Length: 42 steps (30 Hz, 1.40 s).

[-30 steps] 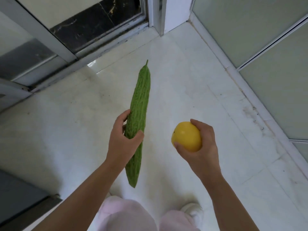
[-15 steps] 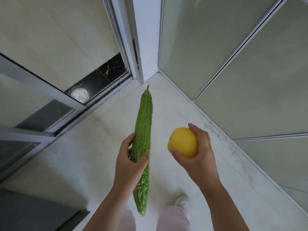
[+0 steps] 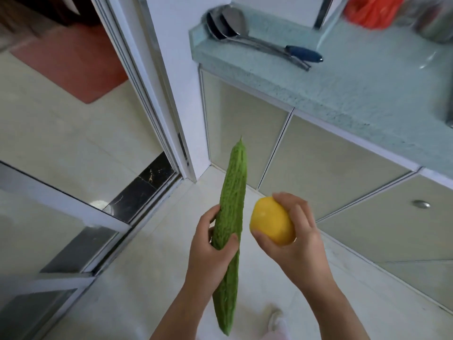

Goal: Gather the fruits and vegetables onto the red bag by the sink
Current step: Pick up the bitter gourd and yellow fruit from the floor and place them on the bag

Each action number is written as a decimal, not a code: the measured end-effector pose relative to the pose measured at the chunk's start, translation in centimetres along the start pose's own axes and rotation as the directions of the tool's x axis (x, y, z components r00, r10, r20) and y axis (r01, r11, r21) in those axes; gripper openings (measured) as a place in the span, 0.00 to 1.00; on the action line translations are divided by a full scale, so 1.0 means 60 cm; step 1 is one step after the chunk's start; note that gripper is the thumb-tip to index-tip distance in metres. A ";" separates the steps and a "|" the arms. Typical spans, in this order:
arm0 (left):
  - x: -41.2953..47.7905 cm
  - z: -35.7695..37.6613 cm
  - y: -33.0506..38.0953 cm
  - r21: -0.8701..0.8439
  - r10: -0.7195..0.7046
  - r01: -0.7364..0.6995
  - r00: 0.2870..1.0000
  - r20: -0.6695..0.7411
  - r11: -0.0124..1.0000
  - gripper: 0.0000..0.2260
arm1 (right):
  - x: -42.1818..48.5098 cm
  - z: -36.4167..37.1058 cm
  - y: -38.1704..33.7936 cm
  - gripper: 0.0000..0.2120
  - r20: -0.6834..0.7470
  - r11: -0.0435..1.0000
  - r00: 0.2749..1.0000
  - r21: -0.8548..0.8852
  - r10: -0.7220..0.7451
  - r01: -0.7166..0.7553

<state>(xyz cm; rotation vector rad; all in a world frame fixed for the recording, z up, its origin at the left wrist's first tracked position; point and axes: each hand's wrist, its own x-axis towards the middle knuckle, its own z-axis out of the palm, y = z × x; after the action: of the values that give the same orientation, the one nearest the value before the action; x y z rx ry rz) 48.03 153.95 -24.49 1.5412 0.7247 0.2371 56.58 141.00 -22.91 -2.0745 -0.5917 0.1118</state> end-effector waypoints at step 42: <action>-0.389 0.538 0.317 -0.080 0.196 -0.407 0.254 0.947 0.910 0.22 | -0.469 -0.646 -0.090 0.29 -0.883 0.864 0.412 -0.013 0.226 -0.503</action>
<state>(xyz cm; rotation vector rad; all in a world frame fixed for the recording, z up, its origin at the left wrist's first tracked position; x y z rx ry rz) 53.64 115.23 -4.02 1.6465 -0.5712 -0.4962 41.67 100.56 -1.32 -2.1510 0.5444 -0.7963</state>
